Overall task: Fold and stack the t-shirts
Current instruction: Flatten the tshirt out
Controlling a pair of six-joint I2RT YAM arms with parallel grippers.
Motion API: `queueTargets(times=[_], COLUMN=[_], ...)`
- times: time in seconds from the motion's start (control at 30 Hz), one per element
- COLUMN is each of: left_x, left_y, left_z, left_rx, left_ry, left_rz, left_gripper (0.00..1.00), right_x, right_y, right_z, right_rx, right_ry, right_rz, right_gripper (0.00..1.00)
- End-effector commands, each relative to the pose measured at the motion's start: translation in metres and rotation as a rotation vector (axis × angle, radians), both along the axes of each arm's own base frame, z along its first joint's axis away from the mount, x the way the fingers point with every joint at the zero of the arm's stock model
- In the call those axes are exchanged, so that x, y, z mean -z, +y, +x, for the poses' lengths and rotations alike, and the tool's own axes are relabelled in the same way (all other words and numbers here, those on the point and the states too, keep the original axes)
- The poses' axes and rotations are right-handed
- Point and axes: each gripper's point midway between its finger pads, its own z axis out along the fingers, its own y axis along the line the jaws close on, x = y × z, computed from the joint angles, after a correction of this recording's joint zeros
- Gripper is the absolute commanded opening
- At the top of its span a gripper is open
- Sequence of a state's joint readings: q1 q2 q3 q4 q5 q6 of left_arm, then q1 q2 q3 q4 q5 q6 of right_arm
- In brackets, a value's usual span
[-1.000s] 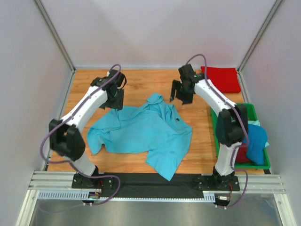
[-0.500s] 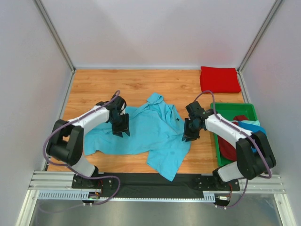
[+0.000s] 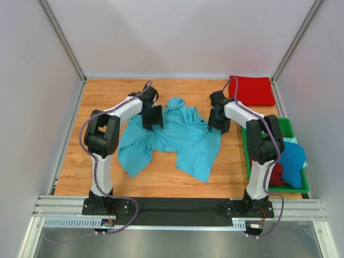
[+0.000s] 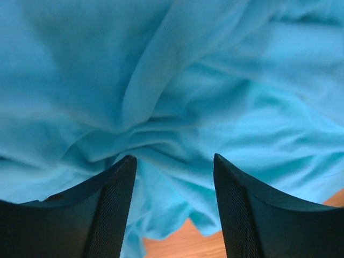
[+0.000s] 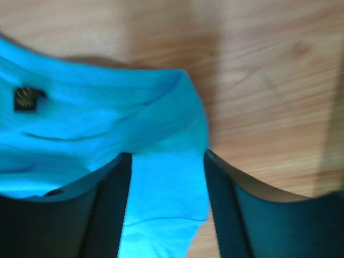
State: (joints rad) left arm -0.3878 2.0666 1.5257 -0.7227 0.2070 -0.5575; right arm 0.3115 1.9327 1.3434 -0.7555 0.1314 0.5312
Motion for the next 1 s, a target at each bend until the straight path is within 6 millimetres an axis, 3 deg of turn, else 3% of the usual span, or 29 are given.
queueTargets(times=[0.0, 0.03, 0.07, 0.1, 0.13, 0.17, 0.2, 0.23, 0.27, 0.33, 0.37, 0.43, 0.53, 0.6, 0.67, 0.97], left_x=[-0.048, -0.060, -0.077, -0.084, -0.088, -0.092, -0.091, -0.088, -0.079, -0.068, -0.055, -0.035, -0.037, -0.032, -0.022, 0.004], left_y=[0.025, 0.031, 0.042, 0.047, 0.051, 0.053, 0.053, 0.052, 0.052, 0.055, 0.061, 0.075, 0.087, 0.094, 0.104, 0.120], left_z=[0.010, 0.005, -0.014, -0.026, -0.041, -0.072, -0.090, -0.108, -0.141, -0.170, -0.191, -0.206, -0.195, -0.198, -0.204, -0.210], left_rx=[-0.008, -0.033, -0.050, -0.067, -0.078, -0.108, -0.124, -0.144, -0.207, -0.292, -0.377, -0.473, -0.559, -0.590, -0.622, -0.713], left_ry=[-0.087, -0.106, -0.141, -0.144, -0.135, -0.108, -0.084, -0.055, 0.009, 0.063, 0.084, 0.089, 0.006, 0.029, 0.067, 0.112], left_rz=[0.130, 0.140, 0.155, 0.146, 0.135, 0.084, 0.052, 0.015, -0.050, -0.098, -0.117, -0.106, -0.100, -0.046, 0.026, 0.115], left_gripper=[0.68, 0.70, 0.71, 0.72, 0.72, 0.70, 0.63, 0.60, 0.50, 0.37, 0.32, 0.33, 0.47, 0.55, 0.58, 0.54], right_x=[-0.035, -0.043, -0.045, -0.067, -0.072, -0.063, -0.080, -0.080, -0.071, -0.082, -0.077, -0.080, -0.072, -0.065, -0.061, -0.049], right_y=[-0.026, -0.026, -0.027, -0.022, -0.020, -0.020, -0.010, -0.003, 0.008, 0.024, 0.030, 0.037, 0.041, 0.041, 0.039, 0.035], right_z=[0.009, -0.004, -0.017, -0.028, -0.039, -0.063, -0.073, -0.083, -0.106, -0.119, -0.130, -0.131, -0.139, -0.143, -0.144, -0.151], right_rx=[-0.016, -0.031, -0.043, -0.067, -0.076, -0.095, -0.098, -0.106, -0.124, -0.114, -0.116, -0.114, -0.115, -0.119, -0.119, -0.089], right_ry=[-0.014, 0.021, 0.039, -0.010, -0.021, 0.015, -0.037, -0.034, 0.016, -0.014, 0.010, -0.030, -0.008, 0.020, 0.028, 0.054], right_rz=[-0.128, -0.132, -0.135, -0.126, -0.119, -0.120, -0.034, 0.018, 0.106, 0.235, 0.274, 0.323, 0.345, 0.335, 0.319, 0.305], right_gripper=[0.60, 0.63, 0.67, 0.74, 0.75, 0.76, 0.76, 0.75, 0.73, 0.65, 0.62, 0.57, 0.55, 0.55, 0.56, 0.59])
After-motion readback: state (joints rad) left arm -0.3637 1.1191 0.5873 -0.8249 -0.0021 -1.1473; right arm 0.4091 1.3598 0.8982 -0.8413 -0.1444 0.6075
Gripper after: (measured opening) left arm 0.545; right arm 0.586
